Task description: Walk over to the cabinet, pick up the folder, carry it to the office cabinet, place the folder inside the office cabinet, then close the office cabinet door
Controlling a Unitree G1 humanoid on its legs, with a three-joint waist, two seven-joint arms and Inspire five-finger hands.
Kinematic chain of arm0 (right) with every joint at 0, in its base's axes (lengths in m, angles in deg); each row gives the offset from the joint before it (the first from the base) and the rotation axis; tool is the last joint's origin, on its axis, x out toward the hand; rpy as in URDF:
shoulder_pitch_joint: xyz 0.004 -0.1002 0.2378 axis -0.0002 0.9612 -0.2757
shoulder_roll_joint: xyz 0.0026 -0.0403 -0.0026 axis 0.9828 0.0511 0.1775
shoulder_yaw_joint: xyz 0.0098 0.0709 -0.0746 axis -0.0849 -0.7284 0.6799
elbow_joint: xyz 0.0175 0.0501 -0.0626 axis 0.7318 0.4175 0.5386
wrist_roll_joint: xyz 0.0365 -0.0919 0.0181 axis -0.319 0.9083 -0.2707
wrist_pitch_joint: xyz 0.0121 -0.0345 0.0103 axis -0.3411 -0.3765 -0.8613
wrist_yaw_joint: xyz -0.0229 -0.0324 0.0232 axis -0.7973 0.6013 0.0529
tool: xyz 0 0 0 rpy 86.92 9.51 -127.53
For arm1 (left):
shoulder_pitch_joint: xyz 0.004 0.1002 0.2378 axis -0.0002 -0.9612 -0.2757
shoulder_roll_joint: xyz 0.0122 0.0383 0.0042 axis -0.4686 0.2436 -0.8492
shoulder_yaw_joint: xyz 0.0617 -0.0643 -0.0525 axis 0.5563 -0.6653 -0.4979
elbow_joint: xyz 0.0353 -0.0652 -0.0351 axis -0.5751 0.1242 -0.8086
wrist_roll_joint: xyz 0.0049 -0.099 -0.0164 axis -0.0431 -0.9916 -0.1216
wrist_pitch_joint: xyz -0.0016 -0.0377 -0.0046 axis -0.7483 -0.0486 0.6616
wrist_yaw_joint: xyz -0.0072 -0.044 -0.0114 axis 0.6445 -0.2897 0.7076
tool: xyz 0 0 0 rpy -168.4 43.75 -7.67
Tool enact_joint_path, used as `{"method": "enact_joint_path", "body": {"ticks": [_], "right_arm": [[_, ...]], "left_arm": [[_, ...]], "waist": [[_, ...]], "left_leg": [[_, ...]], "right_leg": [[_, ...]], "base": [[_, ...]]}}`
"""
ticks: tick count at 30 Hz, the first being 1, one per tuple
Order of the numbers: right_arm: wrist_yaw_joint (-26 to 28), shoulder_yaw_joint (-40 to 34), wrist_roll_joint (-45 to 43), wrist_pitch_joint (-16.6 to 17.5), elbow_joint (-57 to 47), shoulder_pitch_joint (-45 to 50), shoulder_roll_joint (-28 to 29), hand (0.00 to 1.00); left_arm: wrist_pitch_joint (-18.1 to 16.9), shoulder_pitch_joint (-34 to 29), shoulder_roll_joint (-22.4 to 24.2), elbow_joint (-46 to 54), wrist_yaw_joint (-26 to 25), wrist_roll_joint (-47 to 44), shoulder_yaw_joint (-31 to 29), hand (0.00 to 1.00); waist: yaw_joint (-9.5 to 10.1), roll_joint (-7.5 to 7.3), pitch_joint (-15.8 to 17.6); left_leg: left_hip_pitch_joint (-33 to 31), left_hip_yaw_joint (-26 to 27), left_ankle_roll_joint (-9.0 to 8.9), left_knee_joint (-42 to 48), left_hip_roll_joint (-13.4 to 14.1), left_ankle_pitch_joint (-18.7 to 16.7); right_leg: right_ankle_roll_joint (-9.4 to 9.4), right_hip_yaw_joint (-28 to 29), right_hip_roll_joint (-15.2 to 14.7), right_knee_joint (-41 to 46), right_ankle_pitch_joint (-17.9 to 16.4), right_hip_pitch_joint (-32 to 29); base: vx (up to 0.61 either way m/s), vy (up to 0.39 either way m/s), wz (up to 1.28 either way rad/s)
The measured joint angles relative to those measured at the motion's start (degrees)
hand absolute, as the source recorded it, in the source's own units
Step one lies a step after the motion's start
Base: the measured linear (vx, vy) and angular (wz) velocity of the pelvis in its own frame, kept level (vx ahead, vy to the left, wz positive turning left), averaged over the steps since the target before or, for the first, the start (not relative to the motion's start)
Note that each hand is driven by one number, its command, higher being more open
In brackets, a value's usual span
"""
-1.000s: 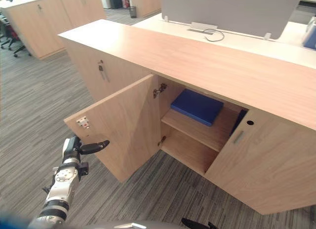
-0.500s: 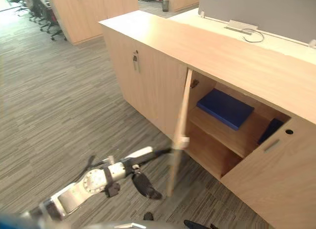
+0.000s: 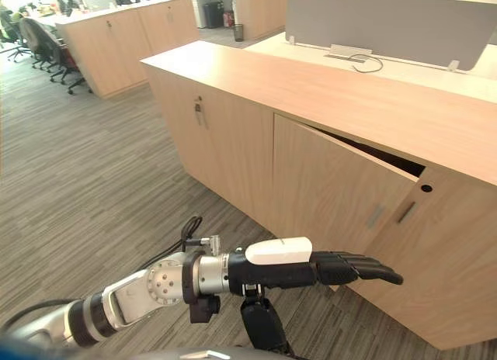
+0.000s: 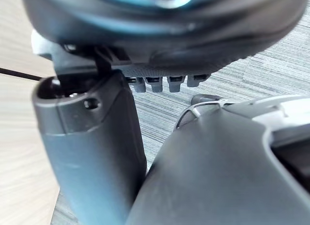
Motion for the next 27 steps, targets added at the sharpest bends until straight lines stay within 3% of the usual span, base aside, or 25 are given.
{"method": "enact_joint_path", "body": {"ticks": [5,8,9,10,12,13,14,15,16,17,18,20,24,27], "right_arm": [[-0.1,2.3,0.0,0.2,-1.8,-0.6,1.9,1.00],[-0.2,5.3,-0.1,0.3,-3.7,-0.8,2.6,1.00],[-0.6,7.4,-0.5,0.5,-3.9,-1.0,2.7,1.00],[-0.6,7.7,-0.5,0.6,-3.9,-1.3,2.8,1.00],[-1.2,9.0,-2.3,0.6,-4.0,-1.9,2.1,1.00],[-1.3,8.9,-2.3,0.6,-4.1,-1.9,2.0,1.00],[-1.6,8.9,-2.4,0.6,-4.4,-1.9,1.6,1.00],[-1.8,8.8,-2.8,0.7,-5.1,-1.9,1.5,1.00],[-1.8,8.7,-2.8,0.8,-5.3,-2.1,1.5,1.00],[-2.1,8.3,-2.9,0.7,-5.3,-1.9,0.7,1.00],[-2.4,8.3,-2.9,0.6,-5.7,-1.8,0.4,1.00],[-2.6,7.8,-2.9,0.6,-6.3,-2.1,0.4,1.00],[-2.4,9.1,-2.8,0.7,-8.1,-1.0,1.7,1.00],[-2.5,9.5,-3.0,0.8,-9.2,0.1,2.8,1.00]], "left_arm": [[0.5,-3.1,6.9,-20.6,-0.5,1.3,-3.1,1.00],[2.1,-10.6,12.9,-36.4,-3.3,1.7,-13.4,1.00],[3.4,-14.5,15.4,-43.3,-6.0,1.6,-20.5,1.00],[3.8,-15.8,16.4,-45.7,-6.9,1.6,-23.6,1.00],[6.0,-20.4,19.2,-53.1,-9.7,-1.8,-34.5,1.00],[6.6,-21.5,19.9,-55.0,-10.3,-2.8,-37.4,1.00],[7.7,-23.4,21.1,-58.9,-11.2,-5.4,-43.0,1.00],[9.0,-24.8,21.8,-62.0,-12.0,-9.1,-47.2,1.00],[9.3,-25.6,22.3,-63.1,-12.1,-10.2,-48.8,1.00],[9.5,-27.1,23.7,-65.1,-12.4,-11.3,-51.6,1.00],[9.6,-28.1,25.1,-66.4,-12.5,-12.0,-53.5,1.00],[9.6,-28.9,26.9,-68.4,-12.8,-12.3,-56.7,1.00],[9.7,-30.2,29.4,-71.3,-14.5,-13.0,-62.9,1.00],[9.7,-30.4,29.4,-74.5,-16.5,-13.5,-65.2,1.00]], "waist": [[-2.37,-2.36,1.2],[-2.74,-3.73,2.5],[-2.67,-4.63,3.2],[-2.64,-5.00,3.8],[-1.60,-4.12,5.4],[-1.47,-3.73,5.7],[-1.29,-2.90,6.4],[-0.93,-2.43,7.4],[-0.48,-2.16,7.8],[0.83,-1.12,8.3],[1.53,0.06,8.7],[1.67,0.50,8.8],[1.58,-2.63,7.4],[1.60,-2.91,4.9]], "left_leg": [[2.4,4.0,-0.84,0.0,1.5,-0.6],[4.2,8.8,-2.20,0.4,3.4,-1.7],[3.2,11.5,-2.47,4.2,5.1,-4.1],[1.6,12.4,-2.68,8.4,6.5,-6.1],[-3.0,15.0,-3.70,24.0,13.6,-13.3],[-3.6,14.9,-3.71,27.1,15.1,-14.4],[-5.3,12.0,-3.40,33.0,17.3,-15.4],[-7.3,6.3,-3.59,37.8,17.7,-15.6],[-7.6,2.8,-4.61,38.3,17.2,-16.5],[-6.6,-4.4,-7.07,36.4,15.0,-18.5],[-5.2,-10.4,-8.04,32.7,12.6,-19.3],[-2.1,-14.4,-8.91,26.7,9.5,-18.5],[1.0,-10.0,-7.62,20.4,7.0,-16.6],[3.7,-6.1,-6.80,15.1,6.0,-14.9]], "right_leg": [[-0.72,4.3,1.0,-0.8,0.0,0.4],[-1.64,9.2,2.3,-1.4,0.2,0.1],[-2.02,12.0,3.0,-1.3,0.4,-0.7],[-2.31,12.9,3.4,-1.2,0.6,-0.9],[-3.11,17.4,6.3,-1.1,1.0,-1.5],[-3.41,18.5,7.1,-1.1,1.0,-1.4],[-3.70,20.6,8.4,-0.5,1.1,-1.3],[-3.80,22.6,8.9,0.1,1.1,-1.1],[-3.87,23.9,9.0,0.4,1.2,-1.1],[-3.92,26.4,9.4,0.9,1.2,-1.5],[-3.93,28.1,9.5,1.4,1.2,-1.6],[-3.60,30.0,8.9,2.3,1.1,-2.5],[-2.46,32.8,5.6,0.9,1.7,-3.1],[-1.69,35.9,4.4,-0.1,2.4,-4.4]], "base": [[0.00,-0.051,-0.47],[-0.01,-0.078,-0.90],[-0.01,-0.103,-1.05],[0.00,-0.160,-0.99],[0.05,-0.188,-1.03],[0.12,-0.134,-1.10],[0.12,-0.088,-0.90],[0.12,-0.062,-0.92],[0.09,0.019,-1.01],[0.07,0.112,-0.99],[0.05,0.157,-0.90],[0.00,0.206,-0.48],[0.02,0.168,-0.46],[0.05,0.075,-0.63]]}}
